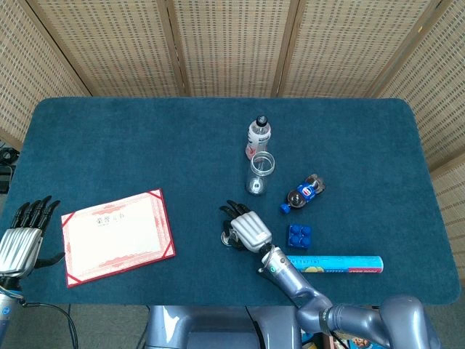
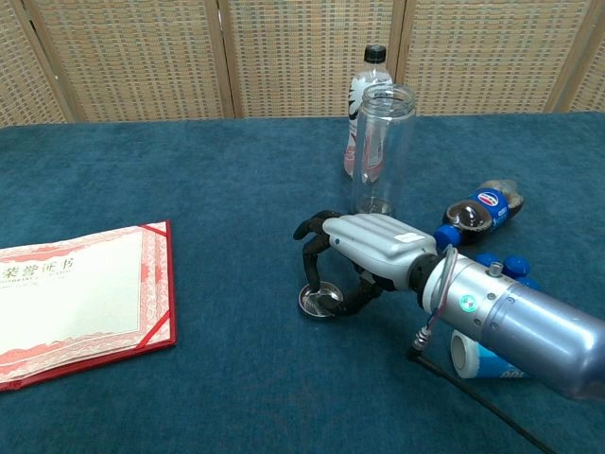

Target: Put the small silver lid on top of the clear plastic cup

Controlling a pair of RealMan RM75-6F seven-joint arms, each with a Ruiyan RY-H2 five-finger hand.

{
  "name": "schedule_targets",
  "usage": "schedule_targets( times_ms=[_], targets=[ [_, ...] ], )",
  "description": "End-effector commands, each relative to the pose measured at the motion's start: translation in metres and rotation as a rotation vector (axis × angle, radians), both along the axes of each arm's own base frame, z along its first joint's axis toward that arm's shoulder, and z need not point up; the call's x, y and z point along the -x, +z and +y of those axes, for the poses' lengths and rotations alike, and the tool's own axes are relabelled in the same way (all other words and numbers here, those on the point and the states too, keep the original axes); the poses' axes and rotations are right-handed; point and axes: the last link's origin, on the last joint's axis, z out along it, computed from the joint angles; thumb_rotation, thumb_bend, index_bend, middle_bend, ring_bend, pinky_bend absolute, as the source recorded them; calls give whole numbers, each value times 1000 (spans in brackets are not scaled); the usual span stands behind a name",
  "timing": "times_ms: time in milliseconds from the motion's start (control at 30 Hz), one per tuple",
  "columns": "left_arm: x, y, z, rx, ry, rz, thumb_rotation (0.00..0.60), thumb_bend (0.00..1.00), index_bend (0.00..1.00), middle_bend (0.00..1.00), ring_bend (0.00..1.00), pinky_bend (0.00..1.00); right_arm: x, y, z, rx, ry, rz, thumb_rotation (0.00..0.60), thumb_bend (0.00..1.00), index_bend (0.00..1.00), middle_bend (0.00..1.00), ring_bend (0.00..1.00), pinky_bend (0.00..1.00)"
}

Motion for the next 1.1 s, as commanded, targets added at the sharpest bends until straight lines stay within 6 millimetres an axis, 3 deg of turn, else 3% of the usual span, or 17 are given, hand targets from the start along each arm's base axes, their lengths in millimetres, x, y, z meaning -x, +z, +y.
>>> schedule_targets(
  times_ms=[33,700,900,1100],
  targets=[
    [0,0,0,0,-1,1,600,127,0,0,0,0,0,1,0,2,-1,1,600,567,584,227,27,214],
    [-1,-1,0,1,-3,-2,600,128,0,0,0,0,1,7,2,25,8,12,600,573,595,234,31,214],
    [-1,0,0,-2,-3,-3,600,127,0,0,0,0,0,21,2,60,24,15,600,574,595,232,31,214],
    [-3,1,-2,-7,-14,-6,600,127,0,0,0,0,-3,49,5,122,44,13,600,574,595,228,31,214]
  ],
)
